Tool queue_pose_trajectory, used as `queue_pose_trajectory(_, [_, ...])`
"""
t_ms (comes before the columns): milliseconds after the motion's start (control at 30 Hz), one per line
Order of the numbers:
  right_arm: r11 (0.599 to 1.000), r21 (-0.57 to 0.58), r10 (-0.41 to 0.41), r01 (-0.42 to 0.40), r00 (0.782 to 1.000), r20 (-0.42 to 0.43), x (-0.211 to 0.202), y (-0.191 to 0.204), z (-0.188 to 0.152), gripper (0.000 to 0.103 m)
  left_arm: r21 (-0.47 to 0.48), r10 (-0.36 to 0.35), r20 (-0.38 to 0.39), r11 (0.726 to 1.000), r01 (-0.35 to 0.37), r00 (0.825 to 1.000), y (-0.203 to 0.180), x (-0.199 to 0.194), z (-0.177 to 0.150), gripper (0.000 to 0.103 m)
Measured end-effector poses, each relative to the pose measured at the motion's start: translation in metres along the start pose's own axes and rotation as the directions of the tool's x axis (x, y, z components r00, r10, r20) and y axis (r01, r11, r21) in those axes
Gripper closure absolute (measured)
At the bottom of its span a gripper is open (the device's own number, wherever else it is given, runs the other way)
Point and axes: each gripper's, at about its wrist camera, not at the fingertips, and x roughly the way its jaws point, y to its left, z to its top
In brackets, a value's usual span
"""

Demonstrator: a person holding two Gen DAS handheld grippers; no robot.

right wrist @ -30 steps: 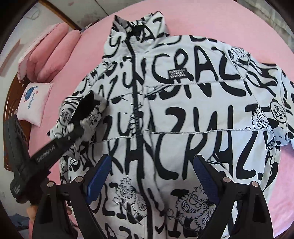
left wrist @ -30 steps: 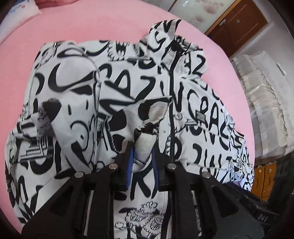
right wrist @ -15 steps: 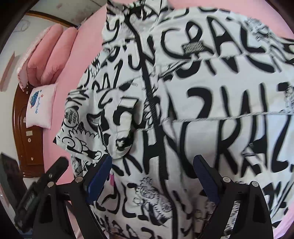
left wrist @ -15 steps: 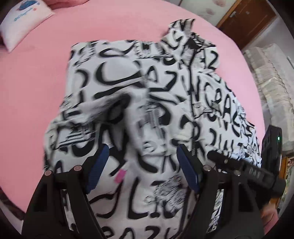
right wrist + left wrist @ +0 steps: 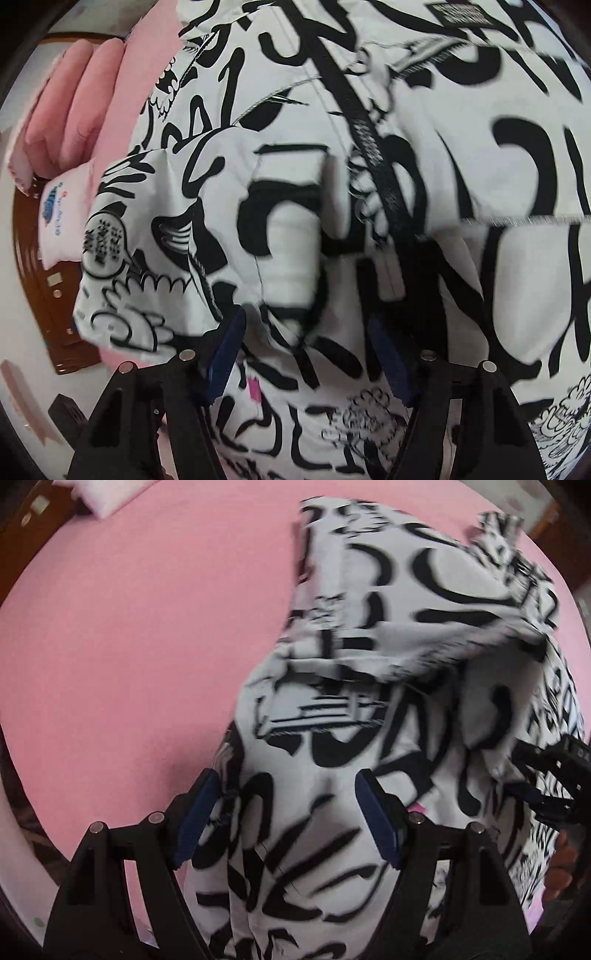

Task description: Fold large clothes

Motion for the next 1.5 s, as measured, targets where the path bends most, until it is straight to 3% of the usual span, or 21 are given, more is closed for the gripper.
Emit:
queue_pose_trajectory(67, [0.999, -0.041, -0.019, 0.02, 0.999, 0.026, -0.001, 0.012, 0.003, 0.072, -0.024, 0.004, 0.021, 1.0, -0.003, 1.0, 0.009, 0.006, 0.004, 0.03])
queue_pose_trajectory(200, [0.993, -0.112, -0.031, 0.038, 0.997, 0.068, -0.007, 0.028, 0.006, 0.089, -0.082, -0.036, 0.068, 0.996, 0.042, 0.997, 0.028, 0.01, 0.017, 0.03])
queue_pose_trajectory(333, [0.969, -0.224, -0.065, 0.107, 0.98, 0.187, -0.035, 0.046, 0.008, 0.092, -0.1, -0.031, 0.098, 0.994, 0.041, 0.995, 0.039, 0.013, 0.031, 0.031])
queue_pose_trajectory(500, [0.935, -0.299, -0.093, 0.193, 0.944, 0.316, -0.075, 0.059, 0.017, 0.094, -0.096, -0.016, 0.079, 0.995, 0.024, 0.997, 0.046, 0.021, 0.046, 0.054])
queue_pose_trajectory(567, [0.924, -0.297, -0.127, 0.242, 0.925, 0.357, -0.092, 0.056, 0.02, 0.094, -0.106, -0.015, 0.058, 0.994, 0.021, 0.998, 0.05, 0.026, 0.048, 0.07])
queue_pose_trajectory(667, [0.915, -0.272, -0.17, 0.297, 0.898, 0.406, -0.112, 0.044, 0.018, 0.094, -0.122, -0.002, 0.038, 0.993, 0.007, 0.999, 0.057, 0.03, 0.049, 0.079])
queue_pose_trajectory(800, [0.928, -0.234, -0.183, 0.289, 0.903, 0.39, -0.121, 0.005, 0.019, 0.094, -0.127, -0.031, 0.024, 0.991, 0.034, 0.999, 0.068, 0.029, 0.051, 0.083])
queue_pose_trajectory(933, [0.944, -0.172, -0.209, 0.282, 0.914, 0.349, -0.116, -0.027, 0.018, 0.094, -0.101, -0.011, 0.021, 0.995, 0.013, 1.0, 0.065, 0.026, 0.048, 0.085])
queue_pose_trajectory(1067, [0.911, -0.191, -0.279, 0.366, 0.887, 0.368, -0.101, -0.026, 0.012, 0.094, -0.092, -0.004, 0.019, 0.996, 0.006, 1.0, 0.068, 0.022, 0.046, 0.085])
queue_pose_trajectory(1267, [0.902, -0.149, -0.326, 0.404, 0.867, 0.376, -0.093, -0.041, 0.011, 0.094, -0.077, 0.002, 0.02, 0.997, 0.0, 1.0, 0.038, 0.023, 0.055, 0.085])
queue_pose_trajectory(1367, [0.881, -0.148, -0.364, 0.449, 0.844, 0.394, -0.083, -0.045, 0.015, 0.094, -0.046, 0.005, 0.02, 0.999, -0.004, 1.0, 0.03, 0.025, 0.049, 0.085])
queue_pose_trajectory(1500, [0.897, -0.114, -0.355, 0.427, 0.85, 0.39, -0.077, -0.056, 0.026, 0.094, 0.0, 0.029, 0.034, 1.0, -0.029, 0.999, 0.026, 0.035, 0.05, 0.085])
